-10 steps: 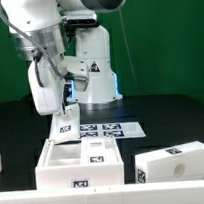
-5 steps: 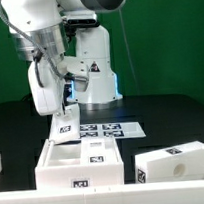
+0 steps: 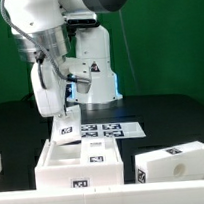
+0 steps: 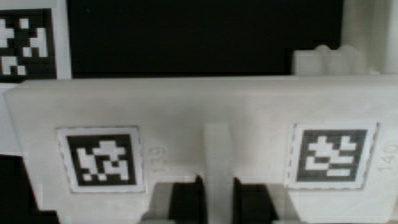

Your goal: Assemble cabinet

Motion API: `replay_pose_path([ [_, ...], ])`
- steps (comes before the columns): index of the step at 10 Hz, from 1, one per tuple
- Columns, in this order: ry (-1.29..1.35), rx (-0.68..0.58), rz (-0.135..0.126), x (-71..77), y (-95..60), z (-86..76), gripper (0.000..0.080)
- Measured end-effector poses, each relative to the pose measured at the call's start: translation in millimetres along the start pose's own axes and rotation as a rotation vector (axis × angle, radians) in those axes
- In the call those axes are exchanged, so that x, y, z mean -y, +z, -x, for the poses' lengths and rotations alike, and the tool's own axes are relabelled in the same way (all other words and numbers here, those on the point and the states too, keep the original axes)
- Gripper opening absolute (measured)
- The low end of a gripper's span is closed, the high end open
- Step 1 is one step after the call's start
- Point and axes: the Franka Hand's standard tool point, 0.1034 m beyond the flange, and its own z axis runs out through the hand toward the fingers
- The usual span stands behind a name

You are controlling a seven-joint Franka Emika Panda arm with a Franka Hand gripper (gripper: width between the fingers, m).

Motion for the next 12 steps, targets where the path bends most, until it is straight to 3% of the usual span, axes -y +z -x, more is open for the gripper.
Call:
replay_pose_path([
  [8,0.000,-0.002,0.002,0.1,1.4,2.6,0.0064],
  [12,-0.009,-0.029,-0.006,10.8,4.3,3.9,0.0064],
])
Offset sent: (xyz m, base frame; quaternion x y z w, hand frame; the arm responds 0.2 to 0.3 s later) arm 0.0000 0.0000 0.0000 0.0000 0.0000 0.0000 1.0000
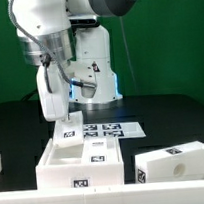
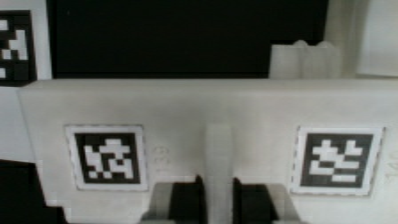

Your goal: Assemble cabinet

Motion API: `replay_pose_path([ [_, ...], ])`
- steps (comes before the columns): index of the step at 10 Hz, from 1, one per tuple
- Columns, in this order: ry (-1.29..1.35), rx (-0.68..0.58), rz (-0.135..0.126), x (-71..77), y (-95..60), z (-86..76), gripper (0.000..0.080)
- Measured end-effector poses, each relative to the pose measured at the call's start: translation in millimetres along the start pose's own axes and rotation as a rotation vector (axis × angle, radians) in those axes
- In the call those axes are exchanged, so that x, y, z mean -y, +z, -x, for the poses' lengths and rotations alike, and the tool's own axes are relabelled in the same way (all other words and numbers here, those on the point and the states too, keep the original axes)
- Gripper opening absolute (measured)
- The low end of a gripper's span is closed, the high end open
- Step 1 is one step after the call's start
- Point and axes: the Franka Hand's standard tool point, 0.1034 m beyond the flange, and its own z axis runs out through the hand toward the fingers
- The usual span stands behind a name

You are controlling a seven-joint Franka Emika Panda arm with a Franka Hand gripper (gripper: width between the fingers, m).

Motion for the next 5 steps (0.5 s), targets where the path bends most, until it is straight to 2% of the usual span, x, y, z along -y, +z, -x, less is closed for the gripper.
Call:
replay_pose_path([
  [2,-0.012,-0.016,-0.006,7.9,-1.0,-4.9,0.0064],
  [5,-0.030,-0.017,-0.007,8.7,-1.5,-5.3,0.0064],
])
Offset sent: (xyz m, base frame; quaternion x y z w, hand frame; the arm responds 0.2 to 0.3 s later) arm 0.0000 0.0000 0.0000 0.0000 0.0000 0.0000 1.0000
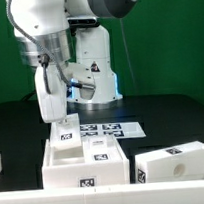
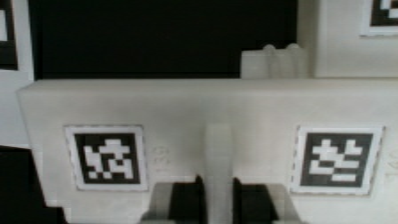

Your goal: Assemble cabinet

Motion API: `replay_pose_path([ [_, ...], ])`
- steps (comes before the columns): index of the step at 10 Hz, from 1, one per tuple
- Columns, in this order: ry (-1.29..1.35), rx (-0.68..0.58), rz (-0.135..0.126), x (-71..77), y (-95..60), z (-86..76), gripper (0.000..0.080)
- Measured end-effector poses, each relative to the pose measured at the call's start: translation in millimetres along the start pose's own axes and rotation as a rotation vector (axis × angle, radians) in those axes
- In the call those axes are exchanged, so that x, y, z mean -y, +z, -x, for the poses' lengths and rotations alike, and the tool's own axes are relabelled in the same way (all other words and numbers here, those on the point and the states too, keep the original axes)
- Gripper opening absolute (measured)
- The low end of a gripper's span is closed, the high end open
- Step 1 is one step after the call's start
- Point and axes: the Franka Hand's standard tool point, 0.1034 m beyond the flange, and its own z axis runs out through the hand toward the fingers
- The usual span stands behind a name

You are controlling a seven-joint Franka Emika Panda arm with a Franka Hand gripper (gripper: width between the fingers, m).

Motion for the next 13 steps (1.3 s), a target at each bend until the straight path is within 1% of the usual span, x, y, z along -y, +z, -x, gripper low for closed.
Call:
replay_pose_path([
  [3,0.002,-0.003,0.000,0.4,0.9,0.0,0.0064],
  [4,0.002,-0.027,-0.013,5.4,5.4,1.2,0.0064],
  [5,-0.011,-0.044,-0.019,10.0,7.3,3.7,0.0064],
  [6,-0.026,-0.056,-0.017,12.7,5.9,3.3,0.0064],
  [8,-0.104,-0.093,0.006,20.5,1.4,-0.9,0.0064],
  [9,-0.114,-0.092,0.008,22.3,0.0,-1.6,0.0064],
  [13,-0.111,-0.093,0.010,20.8,1.6,-2.0,0.0064],
])
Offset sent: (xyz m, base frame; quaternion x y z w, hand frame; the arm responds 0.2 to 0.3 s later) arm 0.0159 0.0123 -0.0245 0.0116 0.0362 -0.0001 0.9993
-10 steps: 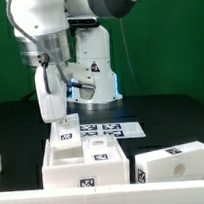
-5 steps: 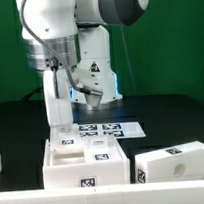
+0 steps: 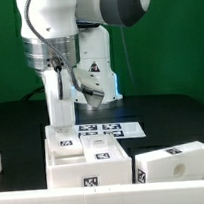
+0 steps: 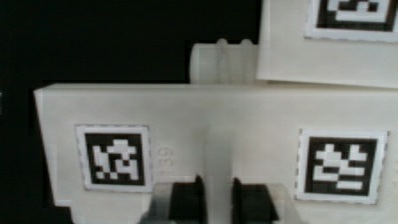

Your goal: Assemble cabinet

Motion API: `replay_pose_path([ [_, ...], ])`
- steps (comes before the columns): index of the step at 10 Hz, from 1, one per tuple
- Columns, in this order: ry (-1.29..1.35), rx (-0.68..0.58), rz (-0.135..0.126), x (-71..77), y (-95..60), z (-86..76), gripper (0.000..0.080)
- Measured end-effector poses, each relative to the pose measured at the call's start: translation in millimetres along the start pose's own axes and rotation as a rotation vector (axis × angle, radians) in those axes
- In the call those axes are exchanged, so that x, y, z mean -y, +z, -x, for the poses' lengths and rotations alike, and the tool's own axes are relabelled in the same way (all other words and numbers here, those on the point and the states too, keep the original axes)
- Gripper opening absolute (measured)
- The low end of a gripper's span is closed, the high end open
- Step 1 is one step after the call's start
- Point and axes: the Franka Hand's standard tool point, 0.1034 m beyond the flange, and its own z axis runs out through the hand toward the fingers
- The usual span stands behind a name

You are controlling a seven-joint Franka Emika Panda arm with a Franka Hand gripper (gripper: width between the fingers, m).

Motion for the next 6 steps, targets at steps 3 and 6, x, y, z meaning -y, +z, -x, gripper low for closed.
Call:
replay_pose_path([
  [3,-0.016,-0.045,-0.006,19.3,-1.7,0.4,0.0064],
  [6,-0.026,-0.059,-0.018,36.2,-8.7,1.8,0.0064],
])
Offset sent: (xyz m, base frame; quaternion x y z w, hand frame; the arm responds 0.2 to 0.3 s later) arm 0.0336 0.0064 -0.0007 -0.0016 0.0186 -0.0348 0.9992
